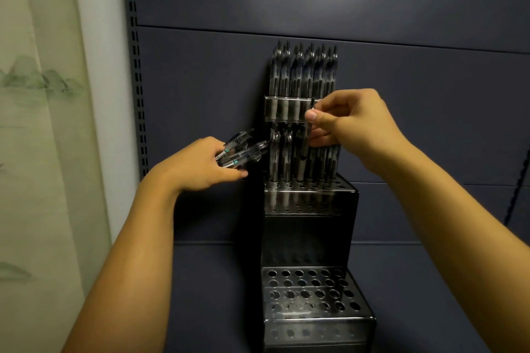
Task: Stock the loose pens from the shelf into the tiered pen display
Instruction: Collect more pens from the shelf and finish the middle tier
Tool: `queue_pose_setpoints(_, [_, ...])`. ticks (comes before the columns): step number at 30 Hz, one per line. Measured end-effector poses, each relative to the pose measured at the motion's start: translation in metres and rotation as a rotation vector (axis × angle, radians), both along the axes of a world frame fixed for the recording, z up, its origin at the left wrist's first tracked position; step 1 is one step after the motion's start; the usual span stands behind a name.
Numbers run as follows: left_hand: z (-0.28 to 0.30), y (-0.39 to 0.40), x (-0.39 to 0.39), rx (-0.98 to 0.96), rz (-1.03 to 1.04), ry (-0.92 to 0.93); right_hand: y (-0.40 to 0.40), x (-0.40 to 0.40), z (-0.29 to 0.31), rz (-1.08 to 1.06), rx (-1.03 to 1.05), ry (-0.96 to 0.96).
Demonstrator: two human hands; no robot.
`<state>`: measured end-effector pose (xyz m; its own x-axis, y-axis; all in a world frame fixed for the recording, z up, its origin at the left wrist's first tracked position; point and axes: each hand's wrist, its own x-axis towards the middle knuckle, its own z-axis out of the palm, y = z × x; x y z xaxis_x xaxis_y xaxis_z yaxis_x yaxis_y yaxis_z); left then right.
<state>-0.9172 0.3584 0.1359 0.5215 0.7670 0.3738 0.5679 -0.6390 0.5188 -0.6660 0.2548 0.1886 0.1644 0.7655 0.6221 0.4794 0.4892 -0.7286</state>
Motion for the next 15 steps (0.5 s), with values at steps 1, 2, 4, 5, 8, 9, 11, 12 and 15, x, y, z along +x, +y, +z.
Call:
queue_pose_setpoints(1, [0.000,0.000,0.000,-0.006,0.002,-0.004,-0.001,-0.001,-0.001,-0.011,-0.007,-0.014])
queue_pose_setpoints(2, [0.001,-0.001,-0.001,-0.011,0.002,-0.009,-0.002,-0.002,-0.001,-0.020,-0.013,-0.025])
queue_pose_setpoints(4, [0.001,-0.002,-0.001,-0.016,0.003,-0.018,-0.003,-0.004,-0.002,-0.036,-0.032,-0.057])
queue_pose_setpoints(5, [0.001,-0.002,-0.001,-0.015,0.004,-0.020,-0.004,-0.005,-0.003,-0.044,-0.051,-0.087])
queue_pose_setpoints(8, [0.001,-0.002,-0.001,-0.007,0.006,-0.022,-0.005,-0.008,-0.008,-0.064,-0.136,-0.190])
queue_pose_setpoints(9, [0.001,-0.001,-0.001,-0.008,0.006,-0.023,-0.005,-0.009,-0.011,-0.066,-0.158,-0.204])
queue_pose_setpoints(11, [0.001,-0.001,-0.002,-0.011,0.004,-0.023,-0.006,-0.010,-0.013,-0.080,-0.179,-0.221])
queue_pose_setpoints(12, [0.001,-0.001,-0.002,-0.011,0.005,-0.025,-0.006,-0.010,-0.013,-0.094,-0.182,-0.233])
queue_pose_setpoints(15, [0.001,-0.002,-0.003,-0.007,0.010,-0.032,-0.009,-0.012,-0.011,-0.131,-0.197,-0.275])
